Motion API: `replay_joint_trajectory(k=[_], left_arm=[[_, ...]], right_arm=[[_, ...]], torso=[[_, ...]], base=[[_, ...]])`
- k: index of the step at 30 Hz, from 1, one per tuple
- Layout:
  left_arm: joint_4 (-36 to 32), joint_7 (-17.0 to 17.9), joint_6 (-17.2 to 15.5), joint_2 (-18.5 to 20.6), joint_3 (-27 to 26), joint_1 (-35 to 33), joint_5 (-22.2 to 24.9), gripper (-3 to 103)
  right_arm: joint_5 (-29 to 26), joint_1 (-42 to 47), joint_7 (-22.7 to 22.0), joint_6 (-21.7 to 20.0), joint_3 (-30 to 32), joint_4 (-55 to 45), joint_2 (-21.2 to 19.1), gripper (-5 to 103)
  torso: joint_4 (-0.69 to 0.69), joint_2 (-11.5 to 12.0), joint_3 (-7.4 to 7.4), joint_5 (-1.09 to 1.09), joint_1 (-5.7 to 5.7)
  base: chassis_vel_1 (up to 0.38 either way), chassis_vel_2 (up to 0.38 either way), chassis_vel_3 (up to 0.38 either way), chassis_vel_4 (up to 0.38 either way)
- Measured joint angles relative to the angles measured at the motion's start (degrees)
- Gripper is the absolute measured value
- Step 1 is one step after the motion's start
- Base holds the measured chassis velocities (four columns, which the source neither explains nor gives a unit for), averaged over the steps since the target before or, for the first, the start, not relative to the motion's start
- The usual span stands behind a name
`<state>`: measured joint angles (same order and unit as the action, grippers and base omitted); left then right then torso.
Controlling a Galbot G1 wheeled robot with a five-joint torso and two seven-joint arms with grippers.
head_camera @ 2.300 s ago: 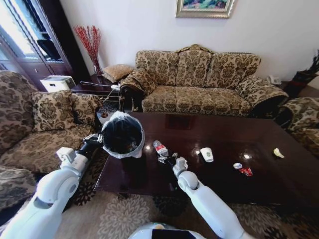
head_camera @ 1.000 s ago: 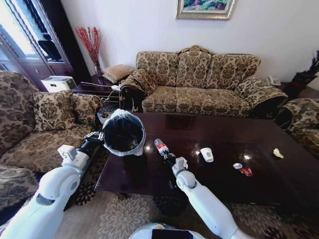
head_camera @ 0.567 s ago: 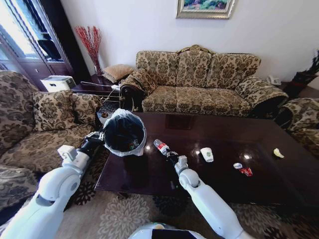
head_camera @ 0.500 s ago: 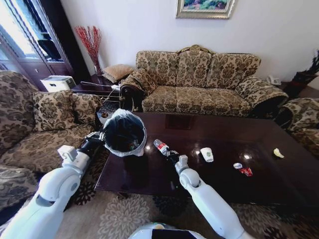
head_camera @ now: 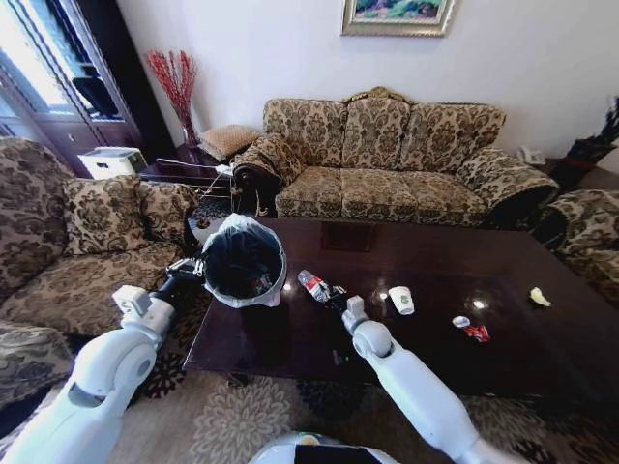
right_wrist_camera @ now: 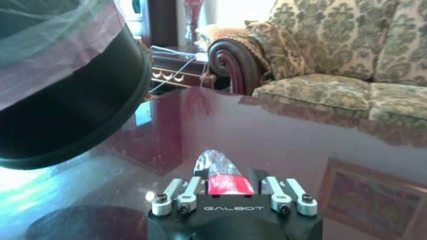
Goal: Move to the front of the table and place the trash on the table into the trash bin.
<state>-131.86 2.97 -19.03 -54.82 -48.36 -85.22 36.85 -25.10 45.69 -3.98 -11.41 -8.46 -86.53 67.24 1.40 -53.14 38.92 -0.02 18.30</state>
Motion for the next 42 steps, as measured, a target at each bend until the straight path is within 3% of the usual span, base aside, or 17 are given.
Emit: replay_joint_trajectory(k=[5, 8, 16, 25, 37, 42], left_arm=[[0.1, 0.0, 0.0, -0.3, -0.1, 0.0, -0.1, 3], [0.9, -0.1, 0.1, -0.4, -0.2, 0.4, -0.1, 3], [2.3, -0.2, 0.3, -0.3, -0.2, 1.7, 0.0, 3], [3.4, -0.3, 0.7, -0.4, 0.0, 2.3, 0.1, 3], [5.3, -0.3, 1.8, 0.1, 0.3, 3.6, 0.4, 3], [5.7, -0.3, 2.0, 0.1, 0.5, 3.8, 0.4, 3]], right_arm=[[-2.7, -4.0, 0.0, -0.2, -2.2, 3.6, 0.8, 51], [-5.2, -5.9, 0.6, -0.6, -3.3, 6.3, 1.6, 67], [-6.2, -6.3, 1.7, -1.1, -3.7, 10.0, 3.1, 97], [-5.0, -6.6, 2.7, -0.9, -3.7, 12.3, 4.0, 103], [-5.3, -6.0, 3.1, 1.2, -2.9, 14.3, 5.2, 70], [-5.0, -5.7, 3.1, 1.3, -2.8, 14.3, 5.3, 63]], torso=[[0.0, 0.0, 0.0, 0.03, 0.0], [-0.02, 0.0, 0.0, 0.01, 0.0], [-0.03, 0.0, 0.0, 0.02, 0.0], [-0.02, 0.0, 0.0, 0.01, 0.0], [-0.03, 0.0, -0.01, 0.01, -0.01], [-0.01, 0.0, -0.02, 0.01, -0.01]], base=[[0.0, 0.0, 0.0, 0.0], [0.0, 0.0, 0.0, 0.0], [0.0, 0.0, 0.0, 0.0], [0.0, 0.0, 0.0, 0.0], [0.0, 0.0, 0.0, 0.0], [0.0, 0.0, 0.0, 0.0]])
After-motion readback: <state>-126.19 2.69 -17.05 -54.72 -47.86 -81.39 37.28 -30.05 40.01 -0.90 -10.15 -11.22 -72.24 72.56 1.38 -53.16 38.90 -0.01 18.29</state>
